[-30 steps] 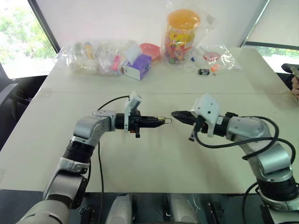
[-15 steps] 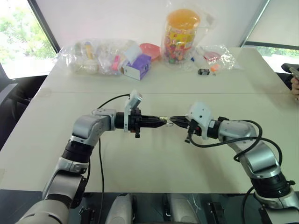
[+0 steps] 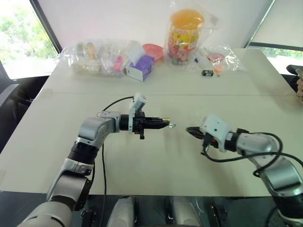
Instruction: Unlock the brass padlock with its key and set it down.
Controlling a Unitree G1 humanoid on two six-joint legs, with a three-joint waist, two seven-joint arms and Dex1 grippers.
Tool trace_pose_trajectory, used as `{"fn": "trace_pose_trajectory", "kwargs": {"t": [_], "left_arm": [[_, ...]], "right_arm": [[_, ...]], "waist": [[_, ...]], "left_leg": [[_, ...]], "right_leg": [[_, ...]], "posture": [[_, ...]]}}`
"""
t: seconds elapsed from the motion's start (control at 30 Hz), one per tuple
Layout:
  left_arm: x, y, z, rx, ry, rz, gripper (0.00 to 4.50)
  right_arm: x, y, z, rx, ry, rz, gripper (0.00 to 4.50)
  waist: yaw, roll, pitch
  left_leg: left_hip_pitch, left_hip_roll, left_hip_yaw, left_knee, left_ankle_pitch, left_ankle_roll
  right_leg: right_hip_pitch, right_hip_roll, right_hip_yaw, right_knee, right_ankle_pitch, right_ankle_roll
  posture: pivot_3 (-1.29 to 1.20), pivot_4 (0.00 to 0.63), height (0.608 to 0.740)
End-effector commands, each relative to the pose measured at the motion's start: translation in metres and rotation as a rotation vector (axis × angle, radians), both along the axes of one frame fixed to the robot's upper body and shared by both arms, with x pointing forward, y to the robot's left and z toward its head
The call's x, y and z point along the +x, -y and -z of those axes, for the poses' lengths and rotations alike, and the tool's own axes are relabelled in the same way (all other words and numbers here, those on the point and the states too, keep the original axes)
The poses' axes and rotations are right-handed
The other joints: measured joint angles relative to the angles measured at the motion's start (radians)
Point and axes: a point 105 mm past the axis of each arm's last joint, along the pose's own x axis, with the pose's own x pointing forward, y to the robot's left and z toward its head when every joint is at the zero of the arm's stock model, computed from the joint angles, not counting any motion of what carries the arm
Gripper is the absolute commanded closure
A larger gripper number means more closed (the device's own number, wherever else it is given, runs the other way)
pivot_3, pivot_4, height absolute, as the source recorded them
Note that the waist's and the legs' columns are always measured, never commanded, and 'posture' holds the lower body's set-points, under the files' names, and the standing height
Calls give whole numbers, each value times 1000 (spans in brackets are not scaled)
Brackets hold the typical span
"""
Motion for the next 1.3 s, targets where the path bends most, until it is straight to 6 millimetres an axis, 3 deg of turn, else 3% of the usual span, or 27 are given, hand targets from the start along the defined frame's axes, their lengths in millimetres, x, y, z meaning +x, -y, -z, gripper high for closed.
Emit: {"fn": "trace_pose_trajectory", "kwargs": {"t": [0.03, 0.23, 0.47, 0.77, 0.87, 1.07, 1.3], "left_arm": [[11, 14, 1, -10, 12, -25, 4500], [30, 52, 18, -45, -130, -138, 4500], [40, 68, 41, -33, -246, -234, 4500], [41, 55, 51, 27, -210, -240, 56], [38, 49, 48, 55, -144, -207, 56], [16, 10, 19, 62, 48, -54, 56], [10, -6, 2, 69, 145, -44, 56]], "right_arm": [[-8, 2, -24, 0, 99, 37, 4442], [-21, -3, -28, 32, 122, 101, 4442], [-23, -4, -29, 47, 134, 143, 4442], [-23, -6, -28, 39, 132, 145, 4500], [-23, -5, -26, 21, 127, 139, 4500], [-25, 10, -22, -75, 99, 136, 4500], [-24, 19, -23, -109, 106, 133, 4500]], "waist": [[0, 0, 0], [3, -1, 0], [-3, -1, 0], [-4, -1, 0], [-10, -1, 0], [-6, 0, 0], [18, -1, 0]], "left_leg": [[0, 0, 0, 0, 0, 0], [0, 0, 0, 0, 0, 0], [0, 0, -1, 0, 0, 0], [1, 0, -1, 0, 0, 0], [2, 0, -1, 0, 0, 0], [2, 2, -1, -1, 0, 0], [0, -1, -1, 0, -1, 1]], "right_leg": [[0, 0, 0, 0, 0, 0], [0, 1, 0, 0, 0, 0], [0, 1, 0, 0, 0, 0], [2, 1, 0, 0, 0, 0], [2, 2, 0, 0, 0, 0], [1, 2, 1, 0, 0, 0], [2, 0, 0, -2, 0, 0]], "posture": [[0, 150, 735], [0, 150, 735], [0, 150, 735], [0, 150, 735], [0, 150, 735], [0, 150, 735], [0, 150, 735]]}}
